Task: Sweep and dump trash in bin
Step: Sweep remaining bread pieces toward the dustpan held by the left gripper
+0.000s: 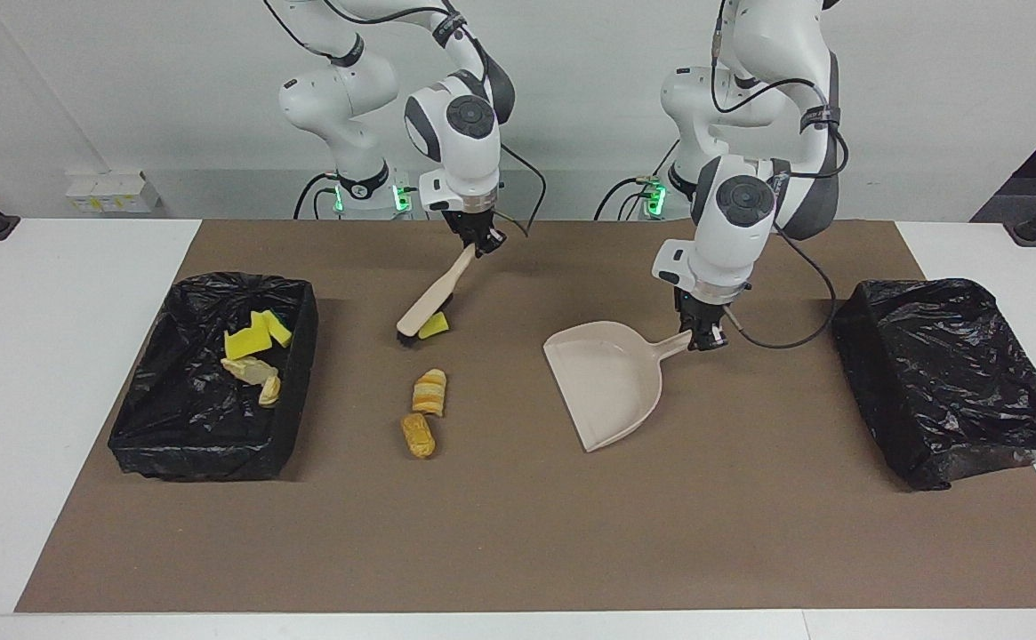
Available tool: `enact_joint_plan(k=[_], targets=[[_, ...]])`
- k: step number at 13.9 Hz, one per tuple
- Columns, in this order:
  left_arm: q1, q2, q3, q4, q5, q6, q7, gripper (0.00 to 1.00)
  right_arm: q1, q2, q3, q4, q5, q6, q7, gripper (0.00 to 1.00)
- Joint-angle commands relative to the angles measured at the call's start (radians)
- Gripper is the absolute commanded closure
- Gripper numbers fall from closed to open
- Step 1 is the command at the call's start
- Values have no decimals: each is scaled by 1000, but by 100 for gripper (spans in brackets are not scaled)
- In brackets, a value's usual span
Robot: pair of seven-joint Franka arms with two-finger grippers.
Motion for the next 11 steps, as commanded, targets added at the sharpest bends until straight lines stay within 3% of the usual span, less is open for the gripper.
enact_joint_plan(k=[1,6,11], targets=[[-7,-24,13,-36,24,42,-20,100,-44,108,3,159,20,-2,-65,100],[1,-10,13,-20,24,72,-21,100,-49,234,3,389,47,-13,-93,100],[-19,-15,10,-27,24,56,-98,100,-76,205,1,472,49,-165,-298,100]])
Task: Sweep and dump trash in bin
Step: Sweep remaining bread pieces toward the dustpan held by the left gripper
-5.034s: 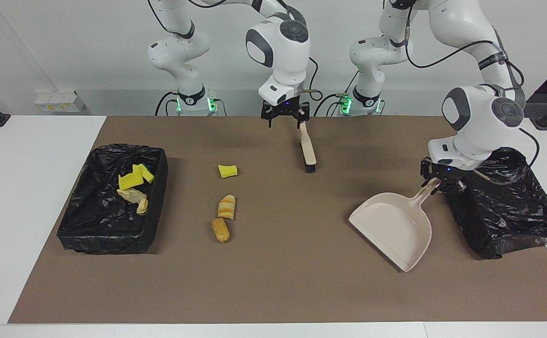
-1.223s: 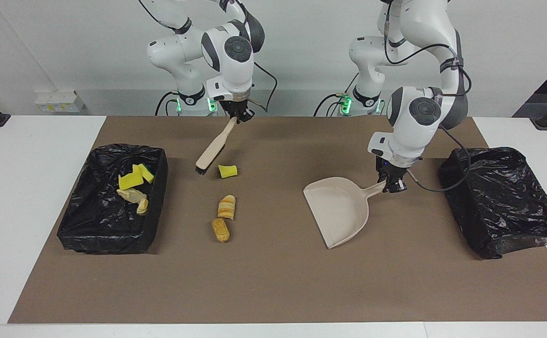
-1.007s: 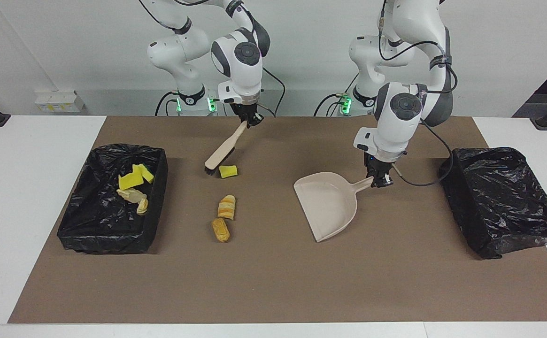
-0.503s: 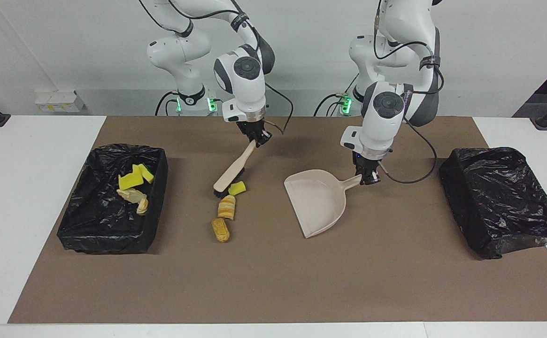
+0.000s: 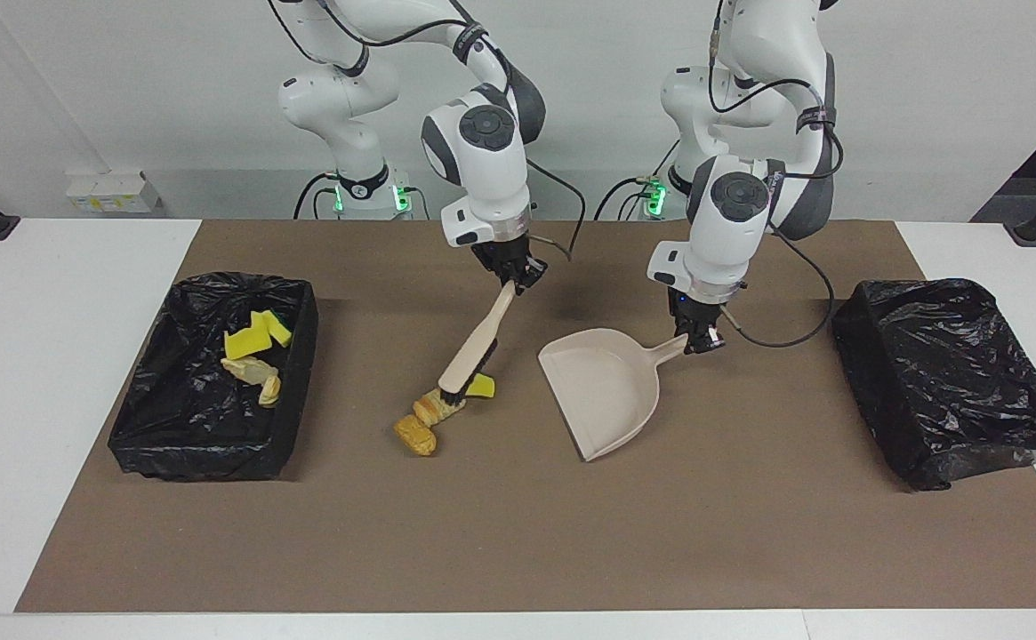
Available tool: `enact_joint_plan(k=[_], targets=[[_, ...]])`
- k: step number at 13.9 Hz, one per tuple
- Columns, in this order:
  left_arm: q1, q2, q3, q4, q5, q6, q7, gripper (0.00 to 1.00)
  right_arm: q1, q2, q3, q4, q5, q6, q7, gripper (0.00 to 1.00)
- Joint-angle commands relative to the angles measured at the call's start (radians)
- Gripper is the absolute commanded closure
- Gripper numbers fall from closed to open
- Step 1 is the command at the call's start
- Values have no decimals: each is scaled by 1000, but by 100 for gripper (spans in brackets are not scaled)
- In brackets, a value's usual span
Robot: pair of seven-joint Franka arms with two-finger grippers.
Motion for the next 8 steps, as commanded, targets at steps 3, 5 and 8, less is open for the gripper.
enact_joint_plan(k=[3,5,8], targets=[[-36,-8,5,30,22,-40,-41,100,-47,-22,-4,48,13,-112,-348,100],[-64,19,6,93,22,-120,-41,100,-70,-22,-6,48,11,-118,-479,100],[-71,16,5,82,54,-137,-42,100,-150,-31,-7,62,10,-193,-628,100]])
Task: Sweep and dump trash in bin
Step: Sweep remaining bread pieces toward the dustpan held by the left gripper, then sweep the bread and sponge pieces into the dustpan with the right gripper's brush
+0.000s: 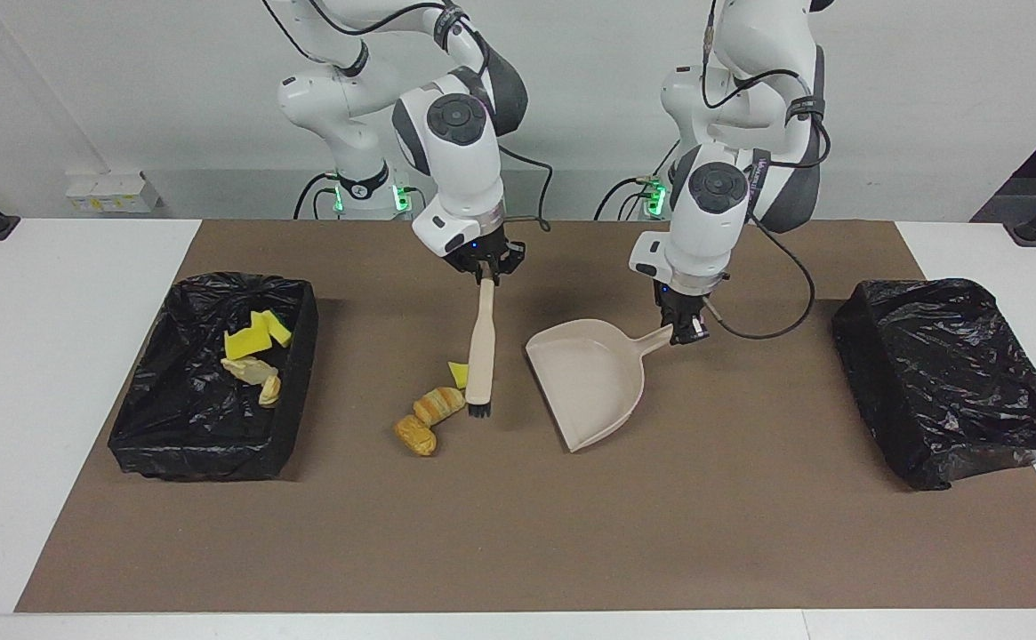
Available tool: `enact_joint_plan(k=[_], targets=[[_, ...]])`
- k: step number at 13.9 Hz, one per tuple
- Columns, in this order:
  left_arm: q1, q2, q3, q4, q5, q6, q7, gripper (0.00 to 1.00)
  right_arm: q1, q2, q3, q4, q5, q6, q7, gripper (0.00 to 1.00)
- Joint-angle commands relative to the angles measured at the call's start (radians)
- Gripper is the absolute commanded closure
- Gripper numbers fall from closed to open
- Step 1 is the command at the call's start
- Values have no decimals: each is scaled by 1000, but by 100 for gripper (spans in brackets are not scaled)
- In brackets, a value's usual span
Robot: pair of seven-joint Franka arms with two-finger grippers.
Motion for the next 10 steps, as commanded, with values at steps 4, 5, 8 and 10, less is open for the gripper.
enact_joint_plan(k=[4,5,8,10], targets=[[-18,6,9,1,35,-19,-30,100,-174,-33,6,-11,-26,-87,-300,100],[-20,3,9,-4,37,-18,-59,100,-200,-42,6,-36,-35,-83,-344,100],[-44,-3,9,-10,37,-27,-99,100,-208,-56,8,-56,-168,-84,-378,100],[-63,-8,11,-12,37,-33,-124,100,-261,-50,8,-74,-183,-73,-386,100]])
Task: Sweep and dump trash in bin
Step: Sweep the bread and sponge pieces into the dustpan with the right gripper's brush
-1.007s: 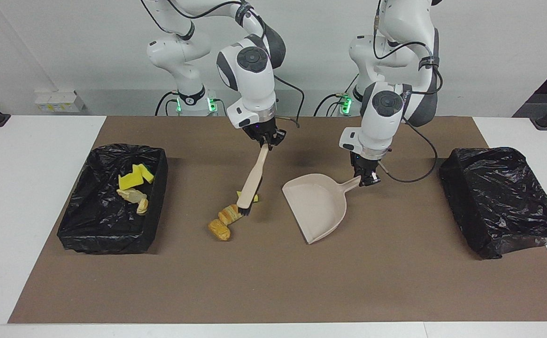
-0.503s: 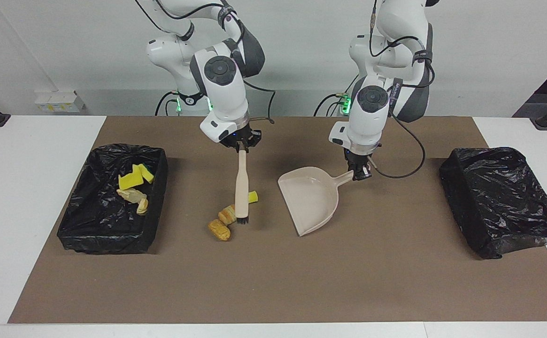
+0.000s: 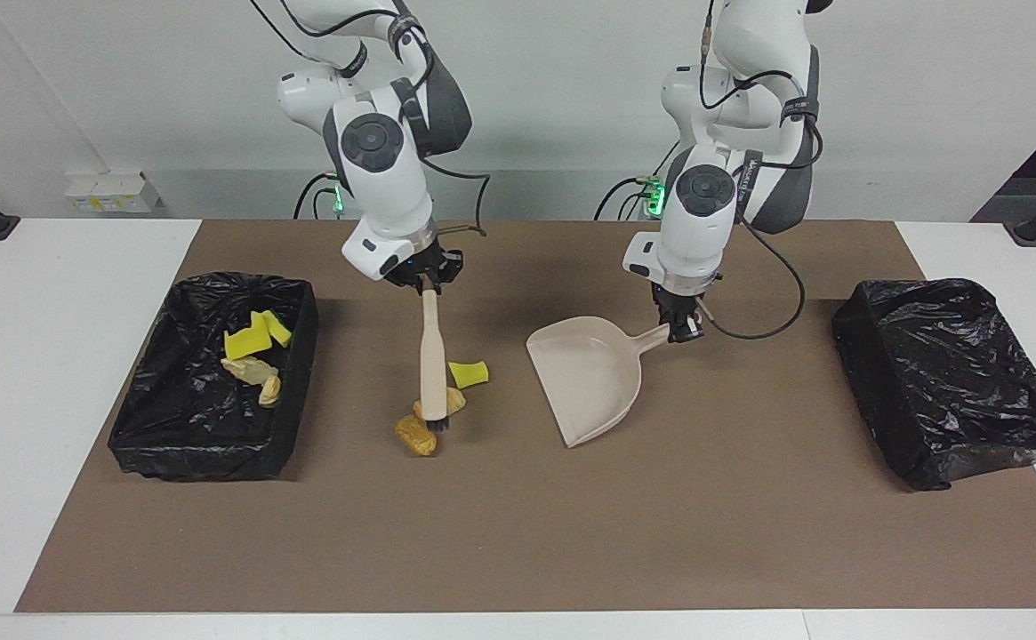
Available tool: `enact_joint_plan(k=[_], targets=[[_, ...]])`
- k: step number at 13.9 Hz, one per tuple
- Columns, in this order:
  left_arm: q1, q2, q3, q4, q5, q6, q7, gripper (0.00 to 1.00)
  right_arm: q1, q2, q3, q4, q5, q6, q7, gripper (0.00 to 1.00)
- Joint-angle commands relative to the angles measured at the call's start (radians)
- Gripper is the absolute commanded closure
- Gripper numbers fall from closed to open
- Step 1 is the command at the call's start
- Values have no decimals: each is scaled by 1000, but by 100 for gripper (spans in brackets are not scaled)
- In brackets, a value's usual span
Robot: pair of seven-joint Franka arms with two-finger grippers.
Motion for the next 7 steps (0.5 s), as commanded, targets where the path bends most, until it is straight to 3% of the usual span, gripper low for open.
enact_joint_plan(k=[1,4,7], targets=[[-33,-20,11,-15,25,-19,-49,100,-79,-33,14,-70,-36,13,-56,100],[-49,-35,11,-35,25,-19,-62,100,-116,-27,13,-186,-39,172,-81,100],[-47,-40,11,-49,25,-17,-62,100,-120,5,16,-190,-40,201,-67,100]])
